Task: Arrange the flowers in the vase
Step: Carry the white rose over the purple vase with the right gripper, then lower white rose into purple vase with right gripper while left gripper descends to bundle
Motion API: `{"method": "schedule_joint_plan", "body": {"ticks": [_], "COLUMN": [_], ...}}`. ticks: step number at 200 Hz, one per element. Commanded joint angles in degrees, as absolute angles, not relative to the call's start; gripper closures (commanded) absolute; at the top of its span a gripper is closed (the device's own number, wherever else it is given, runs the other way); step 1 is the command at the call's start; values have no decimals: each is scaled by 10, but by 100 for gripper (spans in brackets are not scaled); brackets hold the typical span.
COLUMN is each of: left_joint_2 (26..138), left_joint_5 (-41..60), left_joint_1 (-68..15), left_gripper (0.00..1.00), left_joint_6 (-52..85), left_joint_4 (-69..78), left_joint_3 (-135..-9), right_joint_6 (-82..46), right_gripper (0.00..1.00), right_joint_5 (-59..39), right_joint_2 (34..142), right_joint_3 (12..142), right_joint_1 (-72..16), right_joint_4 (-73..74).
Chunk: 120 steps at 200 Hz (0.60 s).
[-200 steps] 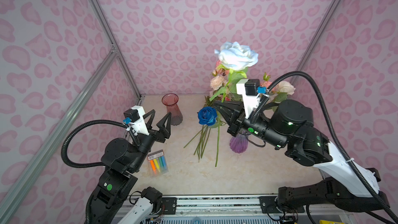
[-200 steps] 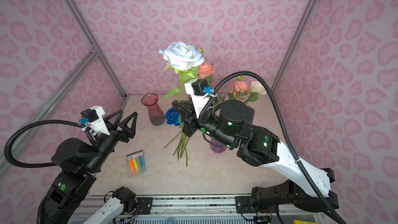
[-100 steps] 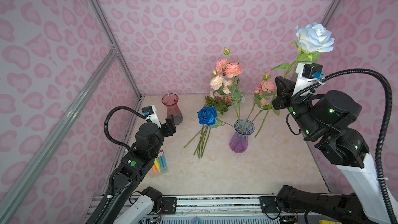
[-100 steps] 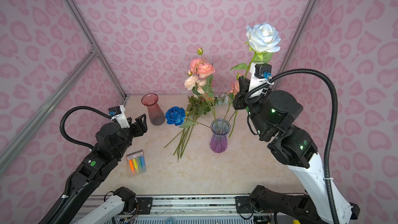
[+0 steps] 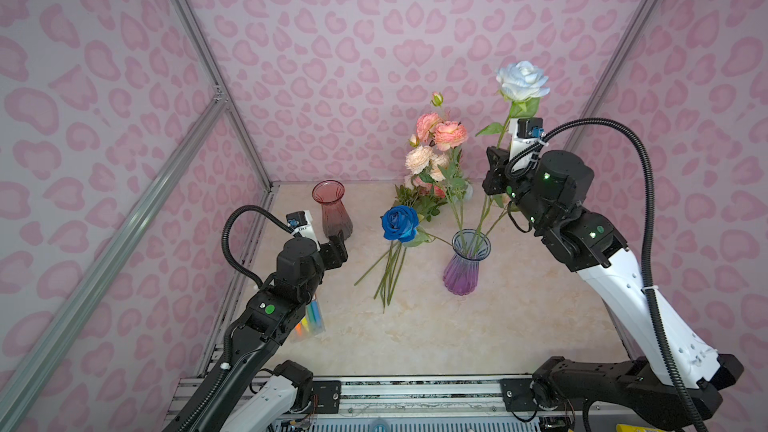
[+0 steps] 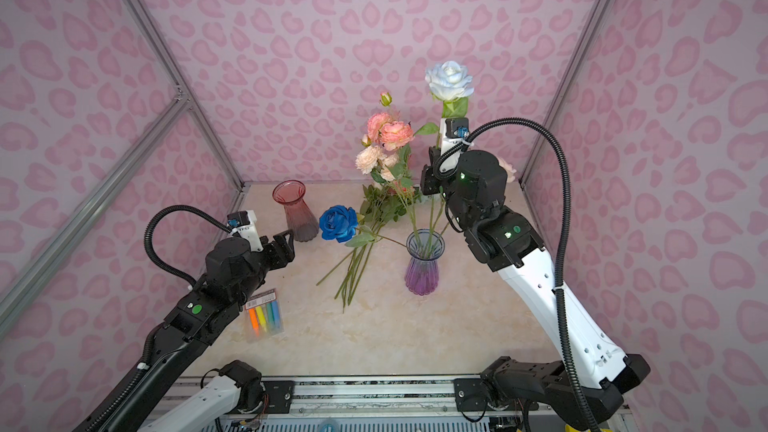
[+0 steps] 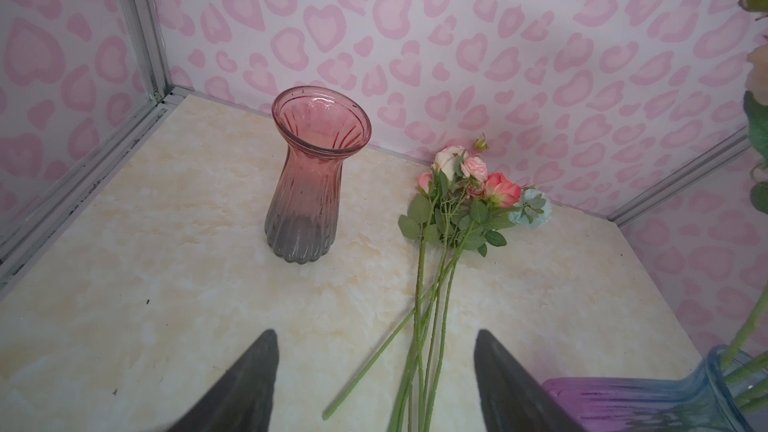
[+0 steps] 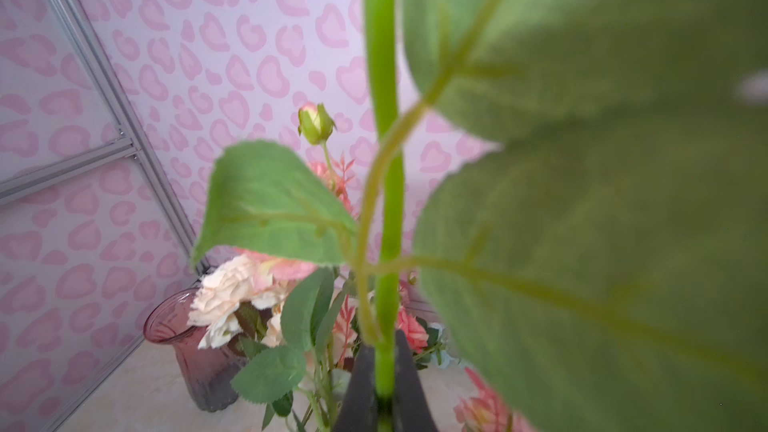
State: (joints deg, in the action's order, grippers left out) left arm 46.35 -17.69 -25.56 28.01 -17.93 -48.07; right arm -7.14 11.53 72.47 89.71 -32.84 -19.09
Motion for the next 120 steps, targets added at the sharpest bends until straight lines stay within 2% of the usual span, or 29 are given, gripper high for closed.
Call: {"method": "schedule_joint_plan", "body": {"ticks": [1, 25, 42, 87, 120], "left_joint_2": [479, 499, 509, 543, 613], "left_joint_5": [-154, -138, -130, -113, -107], "left_joint_1": [-255, -255, -255, -255, -255], "left_gripper": [25, 26, 26, 26, 27], "left_joint_6": [298, 305, 307, 314, 311], "left_joint_4": [-141, -130, -127, -120, -140], "left_joint_3": [-473, -470, -471, -480, -510], "right_joint_6": [-131, -155, -163, -159, -168], "right_gripper": [97, 93, 82, 65, 62], "right_joint_5": [82, 84, 87, 102, 115], "right_joint_2": [713, 685, 666, 638, 572], "right_joint_3": [817, 735, 706, 700, 674], "right_joint_1": [-328, -336, -337, -344, -351], "right_joint_4": [-150, -128, -123, -155, -168]}}
